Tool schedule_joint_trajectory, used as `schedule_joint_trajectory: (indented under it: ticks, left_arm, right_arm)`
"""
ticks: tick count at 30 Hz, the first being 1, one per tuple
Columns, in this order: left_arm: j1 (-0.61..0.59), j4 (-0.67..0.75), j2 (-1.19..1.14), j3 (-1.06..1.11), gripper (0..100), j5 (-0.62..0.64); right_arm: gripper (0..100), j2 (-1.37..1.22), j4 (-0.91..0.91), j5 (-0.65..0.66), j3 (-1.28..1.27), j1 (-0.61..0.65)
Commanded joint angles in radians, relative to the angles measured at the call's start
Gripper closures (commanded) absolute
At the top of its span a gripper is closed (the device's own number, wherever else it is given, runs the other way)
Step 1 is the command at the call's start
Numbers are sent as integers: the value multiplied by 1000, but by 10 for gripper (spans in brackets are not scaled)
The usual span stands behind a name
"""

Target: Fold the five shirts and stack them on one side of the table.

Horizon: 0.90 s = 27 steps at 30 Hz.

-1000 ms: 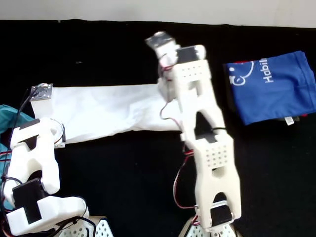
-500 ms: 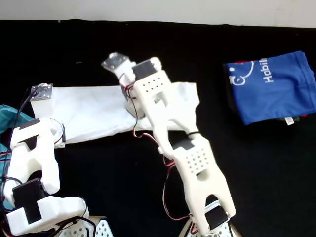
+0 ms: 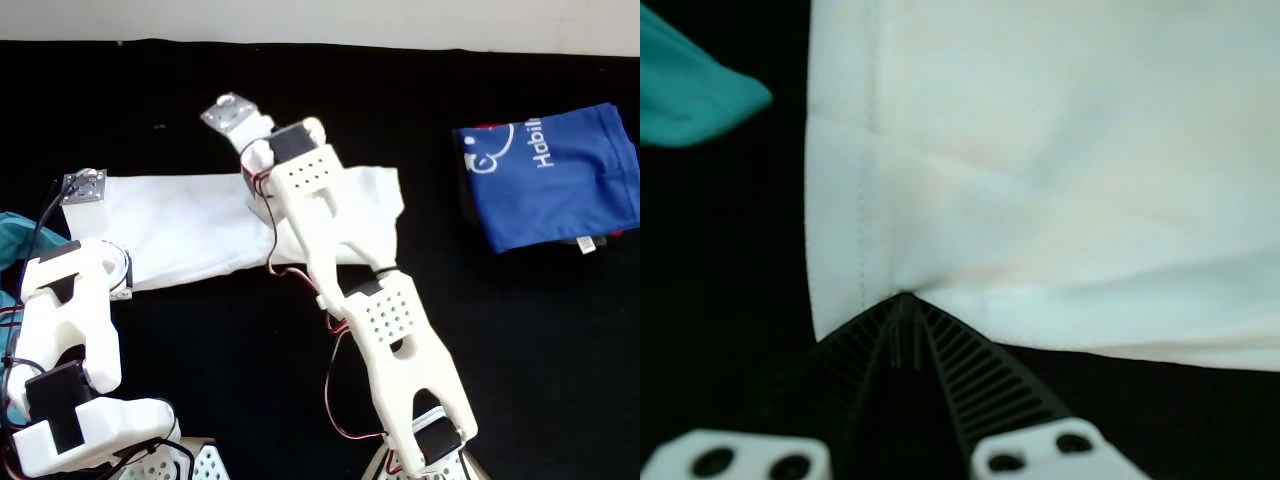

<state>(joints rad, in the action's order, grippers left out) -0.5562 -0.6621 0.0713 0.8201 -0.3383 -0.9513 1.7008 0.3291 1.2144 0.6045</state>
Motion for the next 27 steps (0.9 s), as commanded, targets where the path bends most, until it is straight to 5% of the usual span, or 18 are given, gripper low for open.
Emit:
schedule_joint_trajectory:
  ticks: [1,10,20,27]
  left_arm:
    - [12,12,-7,1,988,11]
    - [12,12,-8,1,988,11]
    - [12,12,-10,1,988,11]
    - [12,12,-10,1,988,11]
  right_arm:
    - [991,15,67,3,128,-12]
    - [992,171,68,-140,162,-102]
    - [992,842,48,-138,-780,-165]
    - [992,1115,-179,-138,-1400,-311]
